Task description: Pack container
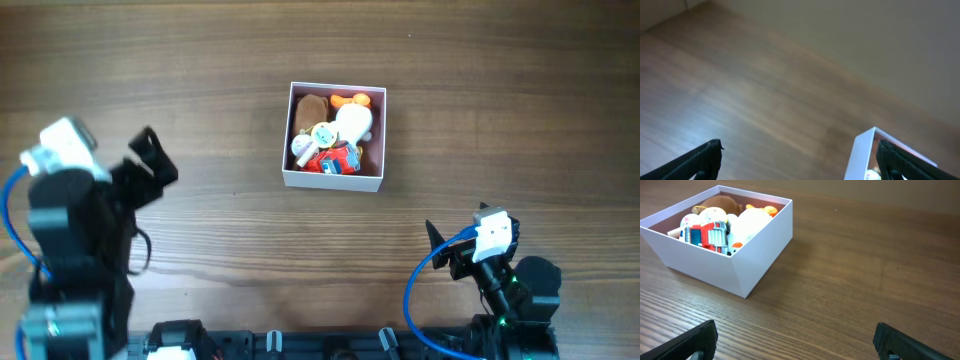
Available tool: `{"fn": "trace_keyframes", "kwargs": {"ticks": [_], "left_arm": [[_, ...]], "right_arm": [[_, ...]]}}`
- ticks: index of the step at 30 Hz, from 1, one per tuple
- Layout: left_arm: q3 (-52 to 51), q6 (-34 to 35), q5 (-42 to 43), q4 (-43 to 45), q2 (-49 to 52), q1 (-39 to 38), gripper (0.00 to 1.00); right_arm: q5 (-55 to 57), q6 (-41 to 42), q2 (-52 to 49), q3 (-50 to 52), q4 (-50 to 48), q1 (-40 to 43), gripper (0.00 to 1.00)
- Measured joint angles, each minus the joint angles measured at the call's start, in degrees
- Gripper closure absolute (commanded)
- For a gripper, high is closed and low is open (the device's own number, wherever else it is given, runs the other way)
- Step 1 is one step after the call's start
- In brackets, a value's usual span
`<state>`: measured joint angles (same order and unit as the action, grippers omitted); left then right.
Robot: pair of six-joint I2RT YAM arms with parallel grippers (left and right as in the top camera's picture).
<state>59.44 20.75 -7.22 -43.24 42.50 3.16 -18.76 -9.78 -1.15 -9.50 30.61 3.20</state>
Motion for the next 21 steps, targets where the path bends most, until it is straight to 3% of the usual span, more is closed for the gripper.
{"fn": "trace_keyframes", "kwargs": {"ticks": [11, 21], "left_arm": [[-33.5, -3.3, 7.8, 13.7, -24.2, 0.6, 0.0], [-45.4, -11.8, 10.6, 15.1, -38.1, -0.2, 0.0]], "right_arm": [[0.0, 0.0, 0.0, 0.0, 0.0, 0.0, 0.0], [0.0, 0.0, 0.0, 0.0, 0.0, 0.0, 0.0]]}}
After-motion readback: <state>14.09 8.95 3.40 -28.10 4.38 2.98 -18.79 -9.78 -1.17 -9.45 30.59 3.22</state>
